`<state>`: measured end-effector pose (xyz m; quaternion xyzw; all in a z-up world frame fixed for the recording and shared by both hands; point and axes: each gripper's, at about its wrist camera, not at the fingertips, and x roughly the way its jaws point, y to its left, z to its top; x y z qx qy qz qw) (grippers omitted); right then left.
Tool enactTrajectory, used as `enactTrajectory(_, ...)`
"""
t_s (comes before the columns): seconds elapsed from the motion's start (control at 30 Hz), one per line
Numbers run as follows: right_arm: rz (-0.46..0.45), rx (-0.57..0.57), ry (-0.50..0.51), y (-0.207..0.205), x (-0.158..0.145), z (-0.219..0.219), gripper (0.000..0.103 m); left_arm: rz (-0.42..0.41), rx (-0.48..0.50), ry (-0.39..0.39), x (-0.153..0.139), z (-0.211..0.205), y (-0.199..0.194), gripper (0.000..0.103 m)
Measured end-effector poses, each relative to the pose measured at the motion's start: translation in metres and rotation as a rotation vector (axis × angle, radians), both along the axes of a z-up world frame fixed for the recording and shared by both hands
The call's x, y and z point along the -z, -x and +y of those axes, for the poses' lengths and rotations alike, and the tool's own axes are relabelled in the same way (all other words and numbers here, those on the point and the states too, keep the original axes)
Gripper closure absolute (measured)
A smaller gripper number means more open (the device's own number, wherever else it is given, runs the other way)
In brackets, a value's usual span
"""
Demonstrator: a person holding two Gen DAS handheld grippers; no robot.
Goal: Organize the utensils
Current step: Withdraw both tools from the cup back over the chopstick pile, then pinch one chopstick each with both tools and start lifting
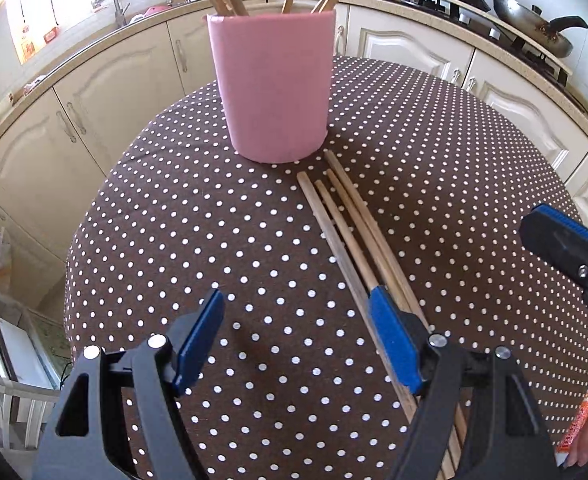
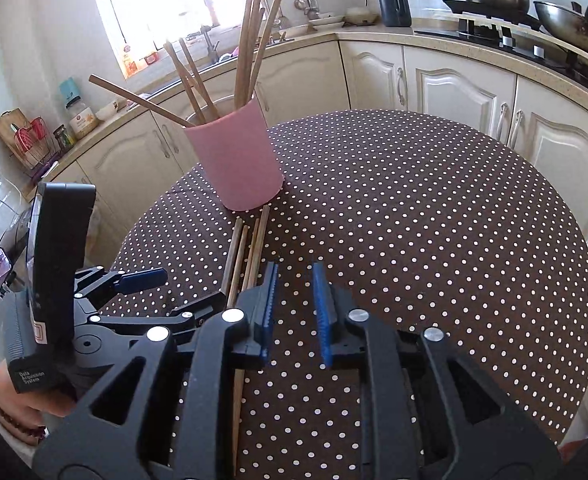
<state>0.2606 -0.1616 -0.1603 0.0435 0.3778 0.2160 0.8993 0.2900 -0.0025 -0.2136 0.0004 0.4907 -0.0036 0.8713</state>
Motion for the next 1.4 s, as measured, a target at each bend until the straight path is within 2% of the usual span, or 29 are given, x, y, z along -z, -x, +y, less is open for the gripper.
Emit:
enactTrajectory(0.23, 0.009, 0.000, 0.004, -0.002, 0.004, -0.001, 0.080, 0.010, -0.009, -0.030, 0.002, -0.007, -0.003, 0.029)
enactTrajectory(0.37, 0.018, -0.003, 0.001, -0.003, 0.003, -0.001, 0.080, 0.014, 0.004, -0.086, 0.000, -0.019, -0.008, 0.029)
enactTrajectory(0.53, 0.018, -0.004, 0.012, -0.004, 0.002, -0.002, 0.080, 0.016, 0.018, -0.090, -0.001, -0.023, -0.006, 0.029)
enactTrajectory(0.6, 0.024, -0.001, 0.007, -0.005, 0.002, -0.002, 0.078, 0.045, 0.030, -0.101, 0.003, -0.023, -0.004, 0.030)
enactTrajectory(0.67, 0.026, -0.003, 0.009, -0.005, 0.002, -0.001, 0.077, 0.030, 0.037, -0.110, 0.002, -0.025, -0.003, 0.030)
enactTrajectory(0.77, 0.032, -0.018, 0.026, -0.004, 0.002, 0.003, 0.077, 0.052, 0.063, -0.023, 0.002, -0.019, -0.005, 0.047)
enactTrajectory(0.83, 0.046, -0.030, 0.048, -0.006, 0.004, 0.007, 0.077, 0.054, 0.066, -0.022, 0.000, -0.016, -0.005, 0.068)
enactTrajectory(0.93, 0.072, -0.055, 0.087, -0.009, 0.007, 0.016, 0.077, 0.057, 0.076, -0.013, -0.002, -0.009, -0.007, 0.083)
enactTrajectory(1.13, 0.139, -0.123, 0.173, -0.017, 0.018, 0.042, 0.077, 0.073, 0.118, 0.045, -0.004, 0.014, -0.011, 0.096)
enactTrajectory(1.3, 0.205, -0.150, 0.211, -0.028, 0.028, 0.059, 0.077, 0.082, 0.132, 0.088, -0.004, 0.031, -0.011, 0.097)
enactTrajectory(1.4, 0.229, -0.153, 0.230, -0.033, 0.032, 0.064, 0.078, 0.077, 0.136, 0.080, -0.004, 0.032, -0.007, 0.097)
